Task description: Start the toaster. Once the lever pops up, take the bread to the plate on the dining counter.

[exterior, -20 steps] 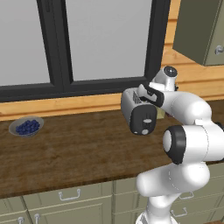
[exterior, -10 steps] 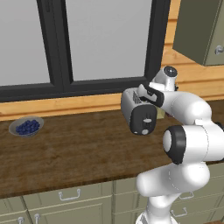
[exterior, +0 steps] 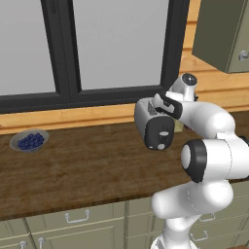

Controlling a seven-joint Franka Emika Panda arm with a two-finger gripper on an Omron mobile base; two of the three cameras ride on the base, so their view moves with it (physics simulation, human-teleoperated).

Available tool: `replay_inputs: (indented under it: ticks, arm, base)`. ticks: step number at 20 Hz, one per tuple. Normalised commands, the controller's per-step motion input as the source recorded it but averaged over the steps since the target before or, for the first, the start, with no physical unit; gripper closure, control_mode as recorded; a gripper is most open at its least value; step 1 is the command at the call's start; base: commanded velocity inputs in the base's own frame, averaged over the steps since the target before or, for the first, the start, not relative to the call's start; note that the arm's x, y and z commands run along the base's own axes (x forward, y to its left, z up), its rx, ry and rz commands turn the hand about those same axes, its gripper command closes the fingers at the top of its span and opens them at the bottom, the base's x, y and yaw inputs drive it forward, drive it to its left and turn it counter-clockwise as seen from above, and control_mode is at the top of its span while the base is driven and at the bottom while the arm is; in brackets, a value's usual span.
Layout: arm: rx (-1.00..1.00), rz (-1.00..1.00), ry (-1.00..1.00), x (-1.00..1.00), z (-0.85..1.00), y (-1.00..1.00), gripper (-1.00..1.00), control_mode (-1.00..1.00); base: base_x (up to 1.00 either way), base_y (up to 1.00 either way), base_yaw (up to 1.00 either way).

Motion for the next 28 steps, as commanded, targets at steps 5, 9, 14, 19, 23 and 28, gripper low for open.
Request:
replay_inputs:
  ticks: [5,9,14,19,23,28]
  arm:
    - [0.0,0.0,0.0,0.0,0.0,0.0,-1.0,-1.0]
    - [0.0,0.0,0.0,0.0,0.0,0.0,-1.0,-1.0]
    - [0.0,0.0,0.0,0.0,0.0,0.0,-1.0,-1.0]
    - [0.0,0.0,0.0,0.0,0.0,0.0,-1.0,-1.0]
    - [0.0,0.0,0.0,0.0,0.0,0.0,-1.0,-1.0]
    - [0.0,0.0,0.0,0.0,0.0,0.0,-1.0,-1.0]
  base:
    - [0.0,0.0,0.0]
    - [0.0,0.0,0.0]
    - [0.0,0.0,0.0]
    - [0.0,0.0,0.0]
    - [0.0,0.0,0.0]
    - [0.0,0.0,0.0]
